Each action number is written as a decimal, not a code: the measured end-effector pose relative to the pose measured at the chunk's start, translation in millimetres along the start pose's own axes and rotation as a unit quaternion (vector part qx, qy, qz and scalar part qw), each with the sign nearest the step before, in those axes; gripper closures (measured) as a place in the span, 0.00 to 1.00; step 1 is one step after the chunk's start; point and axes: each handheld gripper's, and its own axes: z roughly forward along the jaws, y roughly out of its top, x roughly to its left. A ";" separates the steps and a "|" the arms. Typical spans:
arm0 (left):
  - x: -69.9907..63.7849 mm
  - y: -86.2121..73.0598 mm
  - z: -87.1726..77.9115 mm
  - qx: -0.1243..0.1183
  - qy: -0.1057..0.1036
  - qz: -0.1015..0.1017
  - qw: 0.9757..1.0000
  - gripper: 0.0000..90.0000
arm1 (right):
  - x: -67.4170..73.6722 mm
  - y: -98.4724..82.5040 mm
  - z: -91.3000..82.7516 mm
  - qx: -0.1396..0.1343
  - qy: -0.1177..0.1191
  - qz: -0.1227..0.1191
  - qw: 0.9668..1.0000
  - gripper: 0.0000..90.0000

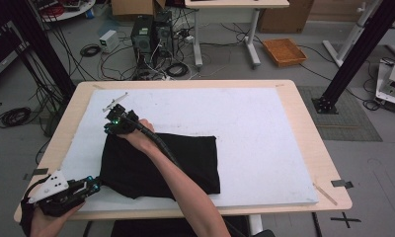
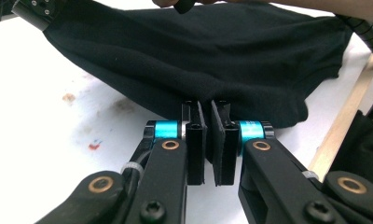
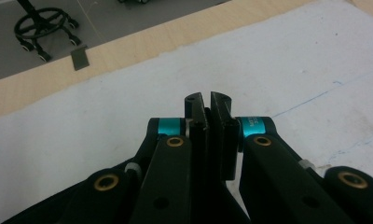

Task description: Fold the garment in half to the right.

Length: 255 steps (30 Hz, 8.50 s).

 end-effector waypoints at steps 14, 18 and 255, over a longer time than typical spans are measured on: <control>-24.6 34.6 39.0 -0.023 -0.052 0.038 0.998 0.95 | -20.8 -23.5 -60.8 -0.024 -0.013 -0.007 1.000 0.96; -30.9 39.4 53.8 -0.024 -0.073 0.040 0.996 0.95 | -26.0 -33.0 -75.2 -0.028 -0.018 -0.006 0.999 0.96; 14.0 96.7 217.8 0.071 0.038 -0.041 0.996 0.61 | -68.1 -238.1 -233.7 -0.048 -0.223 0.182 0.956 0.50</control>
